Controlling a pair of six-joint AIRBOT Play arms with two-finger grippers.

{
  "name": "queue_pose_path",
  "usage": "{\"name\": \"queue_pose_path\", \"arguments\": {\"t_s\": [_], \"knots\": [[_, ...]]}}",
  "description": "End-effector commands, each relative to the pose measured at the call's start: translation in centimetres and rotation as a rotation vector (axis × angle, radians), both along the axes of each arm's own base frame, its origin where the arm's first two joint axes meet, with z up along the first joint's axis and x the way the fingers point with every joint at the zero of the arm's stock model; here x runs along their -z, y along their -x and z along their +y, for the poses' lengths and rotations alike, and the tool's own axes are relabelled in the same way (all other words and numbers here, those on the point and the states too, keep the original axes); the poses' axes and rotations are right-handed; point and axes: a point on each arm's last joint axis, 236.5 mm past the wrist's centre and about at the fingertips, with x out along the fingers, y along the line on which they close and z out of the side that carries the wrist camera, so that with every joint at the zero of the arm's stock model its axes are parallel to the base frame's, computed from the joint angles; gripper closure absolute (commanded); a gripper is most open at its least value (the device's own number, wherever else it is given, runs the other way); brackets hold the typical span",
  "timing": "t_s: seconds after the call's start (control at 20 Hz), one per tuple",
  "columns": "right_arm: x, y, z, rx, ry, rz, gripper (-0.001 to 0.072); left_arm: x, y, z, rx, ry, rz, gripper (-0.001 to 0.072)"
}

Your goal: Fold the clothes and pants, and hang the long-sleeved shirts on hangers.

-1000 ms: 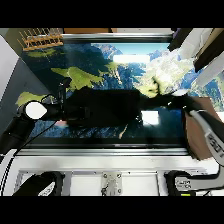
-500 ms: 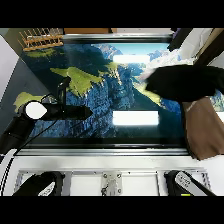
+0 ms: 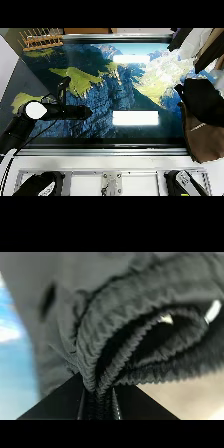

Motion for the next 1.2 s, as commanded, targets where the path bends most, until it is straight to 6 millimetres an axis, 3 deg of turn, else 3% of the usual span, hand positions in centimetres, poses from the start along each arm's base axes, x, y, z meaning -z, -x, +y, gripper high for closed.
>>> {"name": "queue_pose_path", "arguments": {"t_s": [0.0,0.3,0.65,0.7,0.8,0.85,1.0,1.05,1.15], "knots": [[2.3,5.0,-2.2,0.038,0.081,0.212,0.0678,0.0,0.0,0.0,0.001,0.0,0.0,0.0693],[3.0,7.7,-3.8,0.09,0.126,0.338,0.0677,0.0,0.0,0.0,0.0,0.0,-0.001,0.0693],[3.9,9.9,-4.0,0.123,0.11,0.441,0.0673,0.0,0.0,0.0,0.0,0.0,-0.001,0.0693],[3.8,9.9,-4.1,0.123,0.112,0.443,0.0639,0.0,0.0,0.0,0.0,0.0,-0.001,0.0693],[3.8,9.6,-4.0,0.122,0.109,0.43,0.0181,0.0,0.0,0.0,0.0,0.0,-0.001,0.0693],[3.7,8.8,-3.8,0.117,0.108,0.393,0.0086,0.0,0.0,0.0,0.0,0.0,-0.001,0.0693],[1.1,2.8,-1.9,0.041,0.129,0.125,0.0088,0.0,0.0,0.0,0.0,0.0,-0.002,0.0693],[-0.4,0.3,-0.2,-0.021,0.136,0.018,0.0088,0.0,0.0,0.0,0.0,0.0,-0.002,0.0693],[-3.3,-4.2,5.3,-0.195,0.106,-0.164,0.0088,0.0,0.0,0.0,0.0,0.001,-0.001,0.0693]]}}
